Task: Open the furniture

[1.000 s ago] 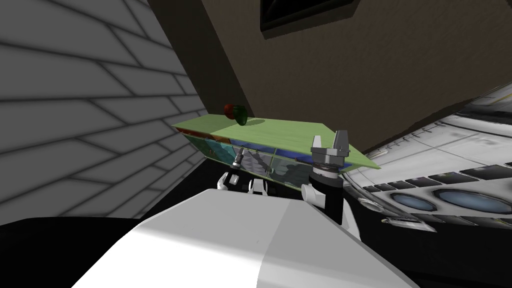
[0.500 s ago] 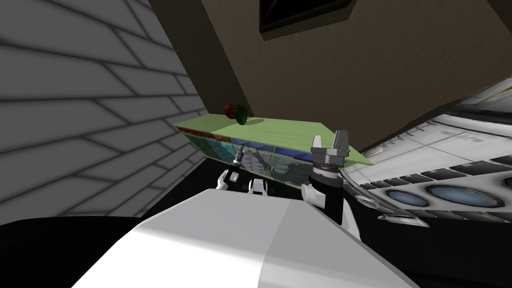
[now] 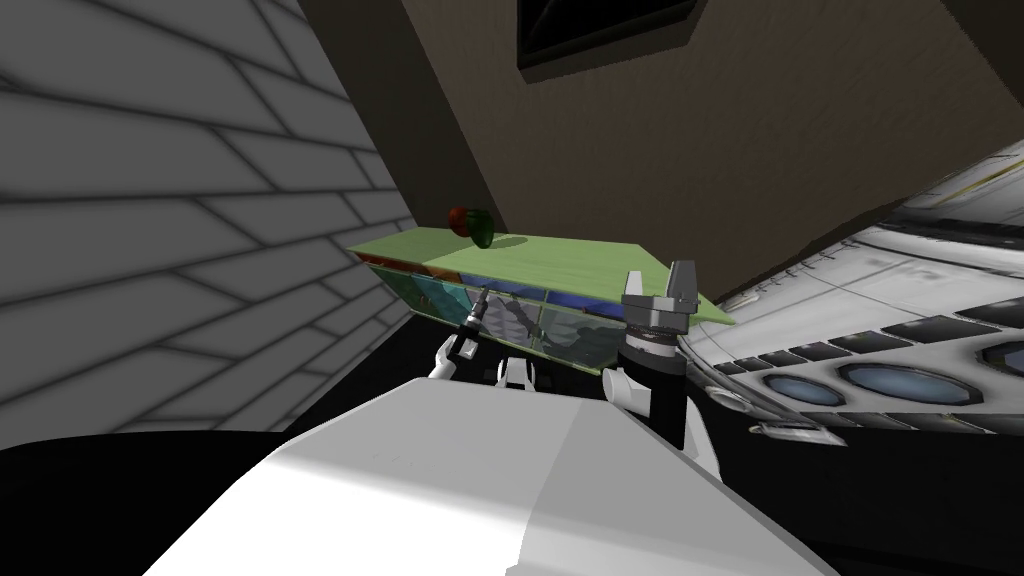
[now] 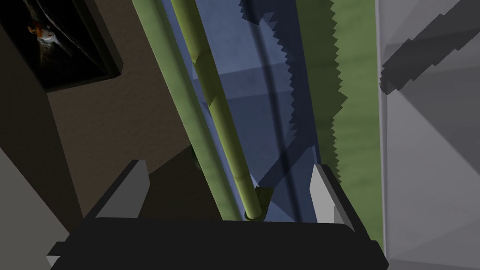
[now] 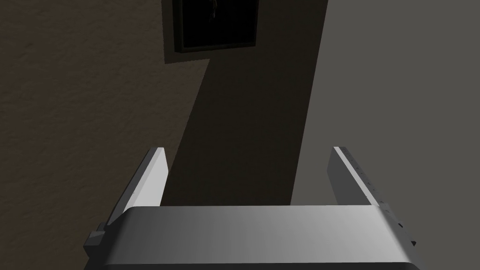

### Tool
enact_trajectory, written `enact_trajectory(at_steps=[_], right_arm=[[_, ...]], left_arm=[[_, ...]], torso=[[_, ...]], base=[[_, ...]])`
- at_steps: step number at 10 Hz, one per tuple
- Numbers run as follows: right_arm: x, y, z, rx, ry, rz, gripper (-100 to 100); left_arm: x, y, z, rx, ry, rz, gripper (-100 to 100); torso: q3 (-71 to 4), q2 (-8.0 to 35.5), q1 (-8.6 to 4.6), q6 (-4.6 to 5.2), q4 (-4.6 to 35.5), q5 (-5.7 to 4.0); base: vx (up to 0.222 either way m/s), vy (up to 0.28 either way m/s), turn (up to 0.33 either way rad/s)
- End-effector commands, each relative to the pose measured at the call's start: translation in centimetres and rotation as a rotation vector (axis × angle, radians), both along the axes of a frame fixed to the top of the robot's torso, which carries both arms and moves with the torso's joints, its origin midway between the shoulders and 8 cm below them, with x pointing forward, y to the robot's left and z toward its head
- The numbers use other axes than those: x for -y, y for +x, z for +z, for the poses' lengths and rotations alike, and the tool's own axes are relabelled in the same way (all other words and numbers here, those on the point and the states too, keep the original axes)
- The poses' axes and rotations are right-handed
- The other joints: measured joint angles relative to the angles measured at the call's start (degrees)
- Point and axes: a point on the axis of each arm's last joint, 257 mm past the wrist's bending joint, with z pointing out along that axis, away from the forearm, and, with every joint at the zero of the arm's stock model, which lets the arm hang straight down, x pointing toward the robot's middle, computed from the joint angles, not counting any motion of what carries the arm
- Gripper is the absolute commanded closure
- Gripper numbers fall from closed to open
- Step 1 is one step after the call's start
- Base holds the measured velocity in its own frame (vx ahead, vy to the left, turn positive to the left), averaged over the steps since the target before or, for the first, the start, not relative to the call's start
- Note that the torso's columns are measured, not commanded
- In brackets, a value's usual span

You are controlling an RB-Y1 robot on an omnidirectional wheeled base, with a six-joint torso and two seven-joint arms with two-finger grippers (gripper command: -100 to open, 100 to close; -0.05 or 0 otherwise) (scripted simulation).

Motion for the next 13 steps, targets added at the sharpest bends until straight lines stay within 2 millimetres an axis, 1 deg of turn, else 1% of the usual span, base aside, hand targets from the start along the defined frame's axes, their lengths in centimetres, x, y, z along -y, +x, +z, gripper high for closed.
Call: enact_trajectory(at_steps=[1, 9, 10, 11, 12, 13], right_arm=[[0.0, 0.0, 0.0, 0.000, 0.000, 0.000, 0], [0.0, 0.0, 0.0, 0.000, 0.000, 0.000, 0], [0.0, 0.0, 0.0, 0.000, 0.000, 0.000, 0], [0.0, 0.0, 0.0, 0.000, 0.000, 0.000, 0], [0.0, 0.0, 0.0, 0.000, 0.000, 0.000, 0], [0.0, 0.0, 0.0, 0.000, 0.000, 0.000, 0]], left_arm=[[0.0, 1.2, 0.1, -0.029, 0.014, 0.006, -100], [-0.5, 4.0, 0.4, -0.097, 0.045, 0.025, -100], [-0.5, 3.8, 0.5, -0.089, 0.042, 0.022, -100], [-0.5, 4.5, 1.2, -0.093, 0.043, 0.026, -100], [-0.6, 4.7, 1.5, -0.093, 0.043, 0.026, -100], [-0.5, 4.5, 1.2, -0.091, 0.043, 0.025, -100]], torso=[[0.0, 0.0, 0.01, 0.00, 0.0, 0.00], [0.0, 0.0, 0.02, 0.00, 0.0, 0.00], [0.0, 0.0, 0.03, 0.00, 0.0, 0.01], [0.0, -0.1, 0.05, 0.00, 0.0, 0.01], [-0.1, -0.2, 0.01, 0.01, 0.0, 0.00], [-0.2, -0.2, -0.03, 0.00, -0.1, -0.01]], base=[[-0.067, -0.017, -0.001], [-0.048, -0.017, -0.002], [-0.019, -0.003, -0.001], [0.032, -0.011, -0.015], [0.066, -0.023, -0.020], [0.032, -0.012, -0.003]])
